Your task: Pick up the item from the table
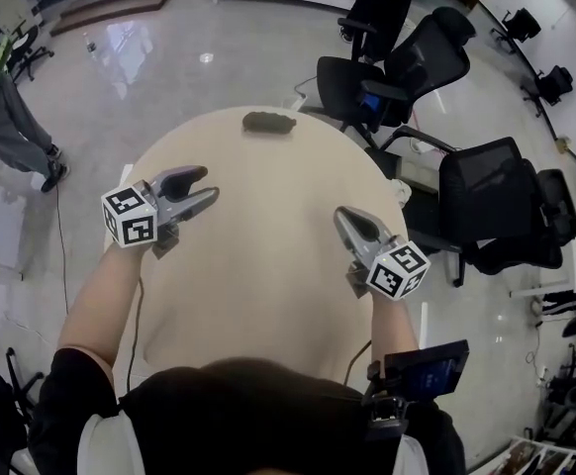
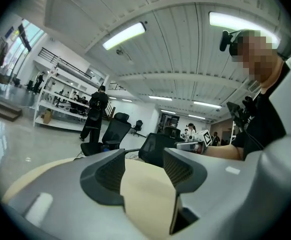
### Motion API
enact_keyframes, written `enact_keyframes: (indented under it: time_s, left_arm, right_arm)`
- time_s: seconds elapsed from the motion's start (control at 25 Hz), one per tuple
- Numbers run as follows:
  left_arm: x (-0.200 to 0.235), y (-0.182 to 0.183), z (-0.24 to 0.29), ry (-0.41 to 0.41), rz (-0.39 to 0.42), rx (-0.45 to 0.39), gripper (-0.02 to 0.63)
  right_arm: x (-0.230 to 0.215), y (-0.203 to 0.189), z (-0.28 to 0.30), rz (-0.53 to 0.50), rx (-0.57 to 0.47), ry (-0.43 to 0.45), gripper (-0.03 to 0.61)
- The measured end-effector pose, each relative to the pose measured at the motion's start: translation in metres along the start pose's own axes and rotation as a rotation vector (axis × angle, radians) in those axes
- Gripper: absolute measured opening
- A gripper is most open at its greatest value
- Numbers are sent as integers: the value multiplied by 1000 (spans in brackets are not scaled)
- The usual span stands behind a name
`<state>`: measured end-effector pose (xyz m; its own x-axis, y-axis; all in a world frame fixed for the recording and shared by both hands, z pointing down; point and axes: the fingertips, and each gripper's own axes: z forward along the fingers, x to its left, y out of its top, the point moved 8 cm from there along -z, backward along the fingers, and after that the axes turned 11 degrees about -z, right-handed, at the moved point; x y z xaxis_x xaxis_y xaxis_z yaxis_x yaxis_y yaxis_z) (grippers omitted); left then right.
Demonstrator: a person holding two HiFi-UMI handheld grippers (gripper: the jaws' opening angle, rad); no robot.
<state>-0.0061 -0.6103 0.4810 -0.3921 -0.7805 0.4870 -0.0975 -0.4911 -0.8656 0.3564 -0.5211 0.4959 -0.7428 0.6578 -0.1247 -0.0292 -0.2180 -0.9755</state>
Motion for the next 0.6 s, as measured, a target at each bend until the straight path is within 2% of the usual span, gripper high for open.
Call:
enact_keyframes:
  time_s: [0.2,0.36,0.6]
  left_arm:
    - [63,12,60,19,97,134,292]
    - [119,14,108,21,136,217,327]
    - [199,-1,181,34,241,361,370]
  right_arm:
    - [-45,-10,39,-4,-27,14,28]
    - [-80,-23,75,-25,-25,40,28]
    - [-127,-56,120,-55,-2,78,29]
